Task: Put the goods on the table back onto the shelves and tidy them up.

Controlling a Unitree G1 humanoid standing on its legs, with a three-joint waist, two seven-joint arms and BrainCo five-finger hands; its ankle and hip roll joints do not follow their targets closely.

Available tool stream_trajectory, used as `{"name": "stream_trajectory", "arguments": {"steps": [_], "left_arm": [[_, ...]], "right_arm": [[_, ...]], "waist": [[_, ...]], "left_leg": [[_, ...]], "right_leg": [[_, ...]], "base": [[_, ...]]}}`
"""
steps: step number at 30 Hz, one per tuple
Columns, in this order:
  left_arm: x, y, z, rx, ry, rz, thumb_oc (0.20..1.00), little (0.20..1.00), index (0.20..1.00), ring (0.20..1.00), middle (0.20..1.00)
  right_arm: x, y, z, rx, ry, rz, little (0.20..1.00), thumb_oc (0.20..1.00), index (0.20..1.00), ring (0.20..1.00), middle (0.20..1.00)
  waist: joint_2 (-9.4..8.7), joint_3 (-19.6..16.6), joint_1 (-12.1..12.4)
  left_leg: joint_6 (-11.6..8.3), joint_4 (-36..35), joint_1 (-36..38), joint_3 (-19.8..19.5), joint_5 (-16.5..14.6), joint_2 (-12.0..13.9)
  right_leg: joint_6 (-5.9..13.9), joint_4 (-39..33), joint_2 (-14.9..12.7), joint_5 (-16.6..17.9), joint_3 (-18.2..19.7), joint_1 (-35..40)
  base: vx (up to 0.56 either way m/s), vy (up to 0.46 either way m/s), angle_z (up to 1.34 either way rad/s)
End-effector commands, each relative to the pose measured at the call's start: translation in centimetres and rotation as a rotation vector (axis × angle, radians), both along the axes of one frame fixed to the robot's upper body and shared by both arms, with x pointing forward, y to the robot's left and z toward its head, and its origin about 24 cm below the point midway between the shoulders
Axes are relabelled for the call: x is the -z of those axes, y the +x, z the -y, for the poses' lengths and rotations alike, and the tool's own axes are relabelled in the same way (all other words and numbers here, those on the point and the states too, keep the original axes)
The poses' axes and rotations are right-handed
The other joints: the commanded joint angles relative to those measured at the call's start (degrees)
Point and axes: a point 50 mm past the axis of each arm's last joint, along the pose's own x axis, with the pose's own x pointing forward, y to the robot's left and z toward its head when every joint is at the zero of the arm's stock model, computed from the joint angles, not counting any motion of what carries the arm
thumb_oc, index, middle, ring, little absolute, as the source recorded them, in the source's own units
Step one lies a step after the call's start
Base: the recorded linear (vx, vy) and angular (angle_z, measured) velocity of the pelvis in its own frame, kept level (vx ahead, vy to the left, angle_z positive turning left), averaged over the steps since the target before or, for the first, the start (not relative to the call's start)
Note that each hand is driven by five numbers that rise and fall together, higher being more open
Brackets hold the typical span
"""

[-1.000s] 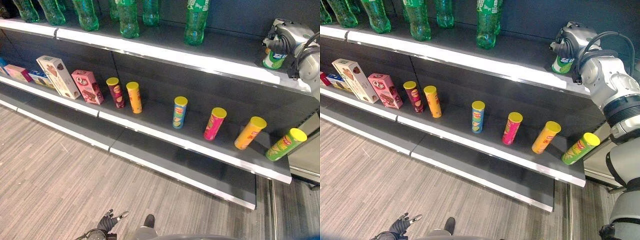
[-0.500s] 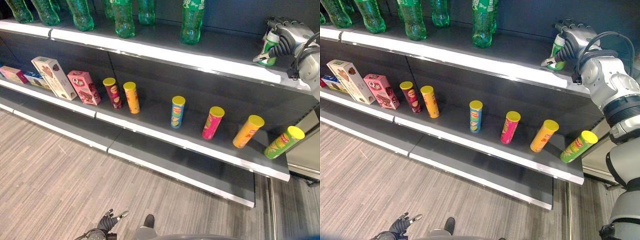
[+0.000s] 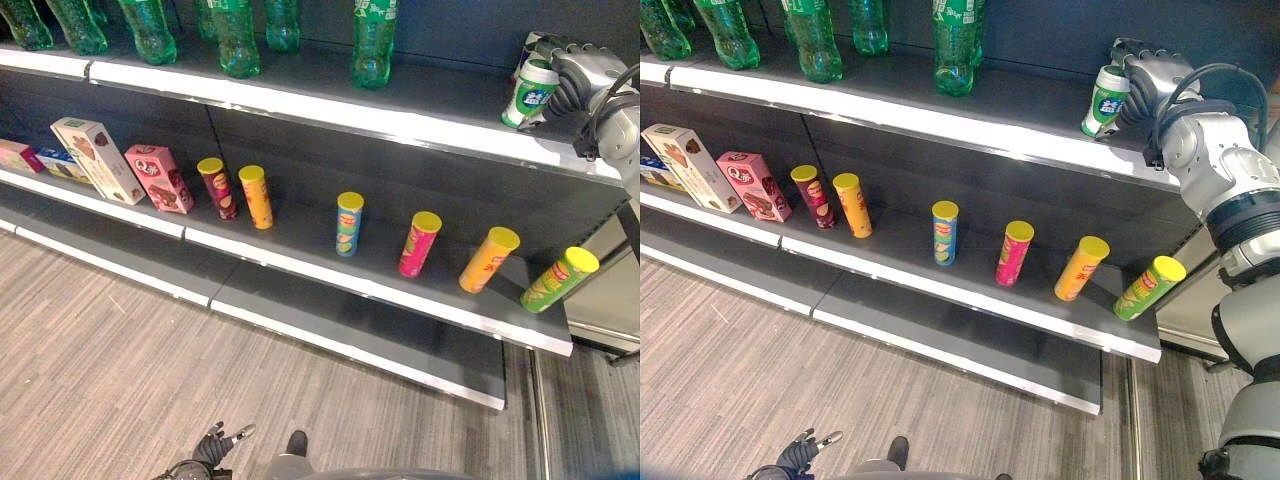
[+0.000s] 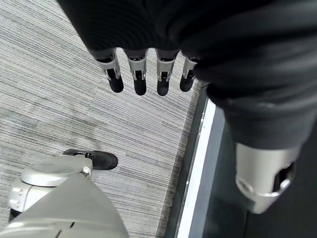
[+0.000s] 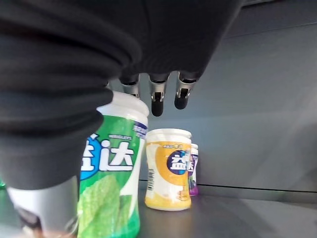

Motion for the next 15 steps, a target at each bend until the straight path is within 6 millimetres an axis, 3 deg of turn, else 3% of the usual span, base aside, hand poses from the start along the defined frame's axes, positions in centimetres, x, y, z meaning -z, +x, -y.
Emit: {"name": "stream_trajectory", "arguments": {"steps": [1, 6, 15], "left_arm": [[-1.0, 2.2, -1.9, 0.014, 0.073, 0.04, 1.0, 1.0, 1.0, 1.0, 1.0], [-0.9, 2.0, -1.8, 0.012, 0.077, 0.033, 1.0, 1.0, 1.0, 1.0, 1.0], [-0.7, 1.7, -1.6, -0.005, 0.09, 0.015, 1.0, 1.0, 1.0, 1.0, 1.0]], "right_arm": [[-3.2, -0.4, -1.2, -0.037, -0.021, 0.103, 1.0, 1.0, 1.0, 1.0, 1.0], [-4.4, -1.4, -2.5, -0.116, -0.032, 0.212, 1.0, 1.0, 1.0, 1.0, 1.0], [-6.9, -5.1, -5.6, -0.326, -0.044, 0.488, 1.0, 1.0, 1.0, 1.0, 1.0]], "waist": [[-2.96, 1.0, 0.5], [-2.72, 1.0, 0.5], [-1.91, 0.9, 0.5]], "left_leg": [[-3.53, 0.1, 5.6, 4.5, -8.5, 2.3], [-3.47, 0.1, 5.7, 4.7, -8.7, 2.3], [-3.47, 0.1, 6.1, 4.8, -8.9, 2.3]], "right_leg": [[2.75, 0.4, -2.3, -2.9, 2.4, 2.0], [2.75, 0.4, -2.3, -2.9, 2.6, 2.0], [2.79, 0.4, -2.4, -3.3, 2.4, 2.4]], "base": [[0.0, 0.0, 0.0], [0.0, 0.0, 0.0], [0.0, -0.001, 0.0]]}}
